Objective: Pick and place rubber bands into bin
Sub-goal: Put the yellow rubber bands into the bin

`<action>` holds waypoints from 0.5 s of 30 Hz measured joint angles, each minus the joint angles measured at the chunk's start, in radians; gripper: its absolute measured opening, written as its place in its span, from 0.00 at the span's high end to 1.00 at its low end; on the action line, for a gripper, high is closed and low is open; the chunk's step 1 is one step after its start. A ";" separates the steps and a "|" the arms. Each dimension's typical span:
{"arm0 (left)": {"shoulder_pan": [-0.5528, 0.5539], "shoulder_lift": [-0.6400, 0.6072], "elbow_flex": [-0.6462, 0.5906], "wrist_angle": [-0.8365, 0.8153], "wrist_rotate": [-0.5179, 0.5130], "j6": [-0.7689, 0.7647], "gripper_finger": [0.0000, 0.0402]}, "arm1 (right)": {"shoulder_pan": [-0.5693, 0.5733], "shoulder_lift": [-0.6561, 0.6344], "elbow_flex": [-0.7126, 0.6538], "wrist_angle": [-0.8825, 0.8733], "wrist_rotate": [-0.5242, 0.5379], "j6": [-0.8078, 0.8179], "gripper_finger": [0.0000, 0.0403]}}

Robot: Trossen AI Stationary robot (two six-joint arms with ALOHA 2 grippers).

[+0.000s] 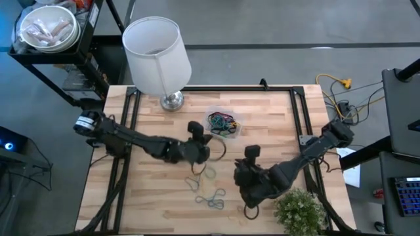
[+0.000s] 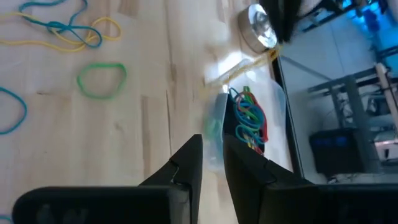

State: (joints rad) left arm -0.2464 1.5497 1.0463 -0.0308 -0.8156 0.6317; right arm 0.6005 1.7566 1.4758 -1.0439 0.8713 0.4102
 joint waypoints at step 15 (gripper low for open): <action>0.247 0.000 -0.005 0.073 0.313 0.002 1.00 | 0.063 -0.007 -0.004 0.000 0.075 0.002 0.85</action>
State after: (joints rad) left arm 0.0006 1.5497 1.0415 0.0426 -0.5021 0.6333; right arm 0.6636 1.7493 1.4716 -1.0435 0.9459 0.4122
